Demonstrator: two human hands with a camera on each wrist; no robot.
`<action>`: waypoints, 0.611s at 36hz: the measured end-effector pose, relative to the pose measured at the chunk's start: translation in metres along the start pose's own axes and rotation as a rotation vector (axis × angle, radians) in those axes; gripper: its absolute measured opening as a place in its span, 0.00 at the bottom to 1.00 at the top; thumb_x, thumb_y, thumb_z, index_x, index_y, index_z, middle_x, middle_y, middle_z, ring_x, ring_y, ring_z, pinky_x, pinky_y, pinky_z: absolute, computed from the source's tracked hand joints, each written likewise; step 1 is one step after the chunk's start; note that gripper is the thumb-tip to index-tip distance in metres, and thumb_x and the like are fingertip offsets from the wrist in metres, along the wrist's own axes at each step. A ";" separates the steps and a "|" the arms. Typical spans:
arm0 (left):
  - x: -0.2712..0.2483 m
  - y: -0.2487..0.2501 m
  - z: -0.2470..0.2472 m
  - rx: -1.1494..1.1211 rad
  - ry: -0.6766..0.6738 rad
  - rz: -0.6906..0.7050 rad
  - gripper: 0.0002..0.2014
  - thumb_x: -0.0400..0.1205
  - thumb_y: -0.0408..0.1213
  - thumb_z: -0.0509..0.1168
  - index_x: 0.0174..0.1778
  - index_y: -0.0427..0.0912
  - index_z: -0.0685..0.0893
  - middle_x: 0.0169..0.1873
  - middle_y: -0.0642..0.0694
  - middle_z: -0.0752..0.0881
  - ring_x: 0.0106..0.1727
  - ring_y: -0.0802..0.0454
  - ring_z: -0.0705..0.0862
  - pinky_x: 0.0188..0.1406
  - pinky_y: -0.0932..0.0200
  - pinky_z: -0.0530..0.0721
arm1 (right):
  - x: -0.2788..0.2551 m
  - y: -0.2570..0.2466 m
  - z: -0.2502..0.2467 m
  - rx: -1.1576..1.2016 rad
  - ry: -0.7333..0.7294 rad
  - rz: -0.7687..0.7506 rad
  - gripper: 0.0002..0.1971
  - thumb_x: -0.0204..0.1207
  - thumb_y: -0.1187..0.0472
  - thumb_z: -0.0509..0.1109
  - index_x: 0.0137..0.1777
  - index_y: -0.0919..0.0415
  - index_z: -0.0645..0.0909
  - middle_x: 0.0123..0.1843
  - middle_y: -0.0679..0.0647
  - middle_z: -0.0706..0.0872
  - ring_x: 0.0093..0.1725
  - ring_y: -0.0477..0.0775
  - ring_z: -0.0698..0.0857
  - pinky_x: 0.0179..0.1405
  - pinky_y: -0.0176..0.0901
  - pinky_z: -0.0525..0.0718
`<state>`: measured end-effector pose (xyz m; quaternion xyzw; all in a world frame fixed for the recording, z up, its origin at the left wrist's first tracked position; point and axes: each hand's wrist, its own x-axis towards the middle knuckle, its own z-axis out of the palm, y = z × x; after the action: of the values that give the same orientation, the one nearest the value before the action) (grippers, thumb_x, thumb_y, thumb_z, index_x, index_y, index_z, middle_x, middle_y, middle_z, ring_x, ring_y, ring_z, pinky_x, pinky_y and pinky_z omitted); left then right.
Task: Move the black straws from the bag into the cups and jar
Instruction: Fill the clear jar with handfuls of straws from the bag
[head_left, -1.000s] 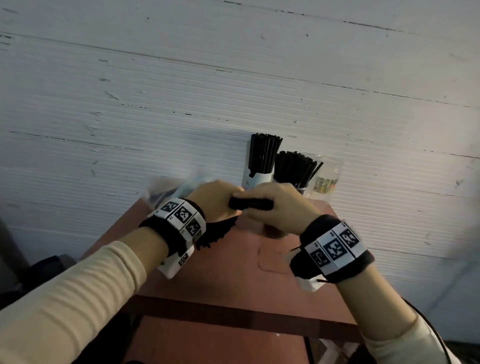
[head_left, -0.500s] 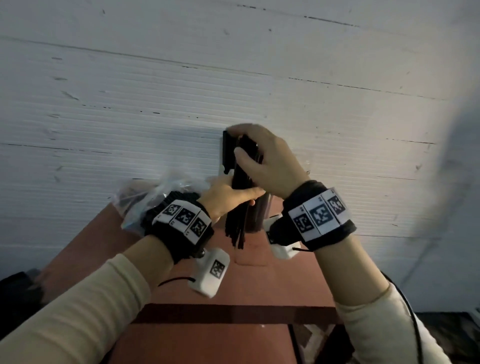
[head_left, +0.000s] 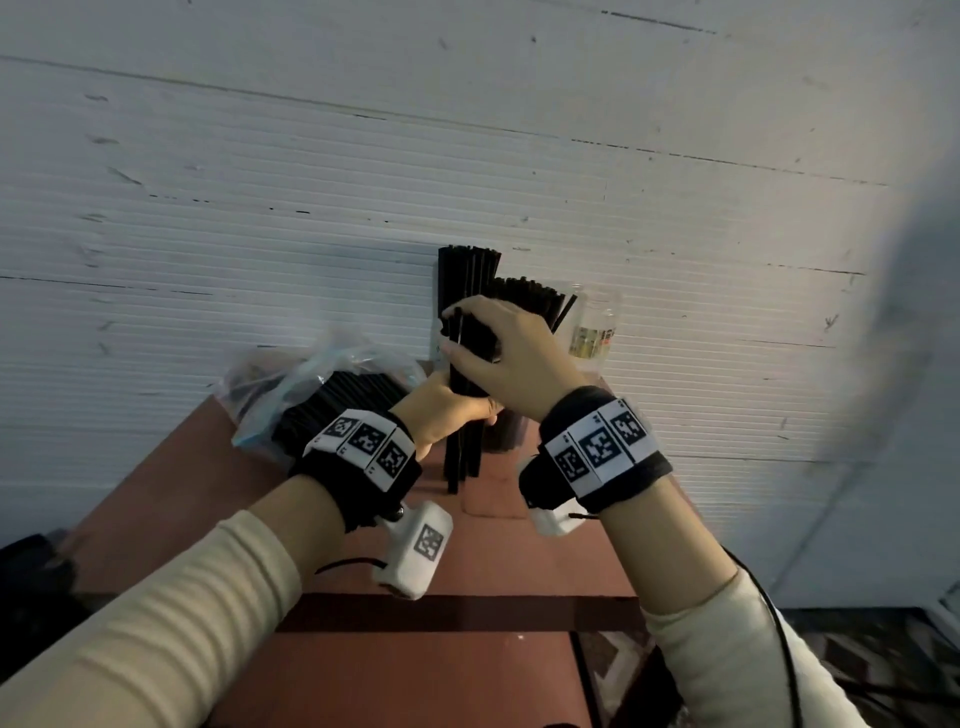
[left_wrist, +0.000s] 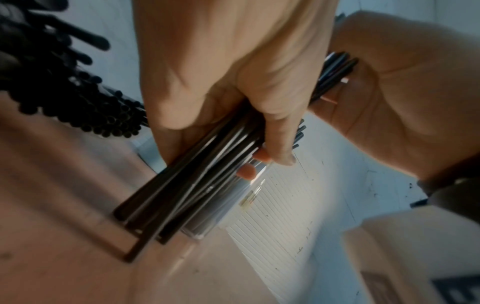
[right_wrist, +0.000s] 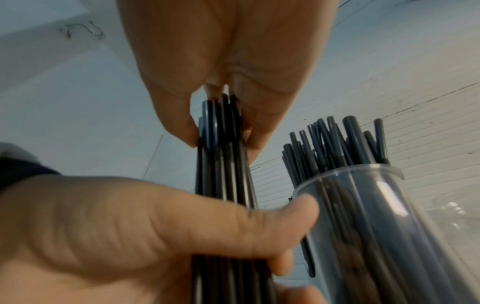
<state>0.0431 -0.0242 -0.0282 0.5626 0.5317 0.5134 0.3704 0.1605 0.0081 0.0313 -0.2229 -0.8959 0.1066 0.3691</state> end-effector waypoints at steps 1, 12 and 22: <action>0.000 -0.004 -0.001 0.021 -0.044 -0.031 0.11 0.73 0.35 0.74 0.42 0.28 0.86 0.37 0.39 0.88 0.46 0.49 0.86 0.67 0.45 0.81 | -0.001 0.000 0.002 0.026 -0.003 -0.004 0.20 0.79 0.57 0.70 0.70 0.57 0.77 0.64 0.52 0.82 0.62 0.46 0.80 0.56 0.22 0.71; -0.002 -0.011 -0.006 0.074 -0.116 -0.118 0.23 0.66 0.55 0.76 0.45 0.37 0.88 0.42 0.44 0.90 0.50 0.49 0.86 0.67 0.44 0.80 | -0.002 -0.007 0.010 0.151 0.022 -0.077 0.15 0.77 0.66 0.68 0.64 0.60 0.79 0.60 0.52 0.82 0.58 0.46 0.81 0.57 0.23 0.74; -0.003 -0.013 -0.010 0.149 -0.136 -0.128 0.19 0.76 0.50 0.73 0.46 0.35 0.88 0.43 0.44 0.90 0.51 0.52 0.86 0.62 0.57 0.79 | -0.001 -0.010 0.011 0.100 0.051 -0.114 0.13 0.76 0.62 0.71 0.60 0.59 0.80 0.55 0.51 0.83 0.54 0.46 0.81 0.59 0.42 0.79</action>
<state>0.0305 -0.0265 -0.0394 0.5869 0.5770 0.4083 0.3948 0.1501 -0.0010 0.0269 -0.1557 -0.8910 0.1244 0.4080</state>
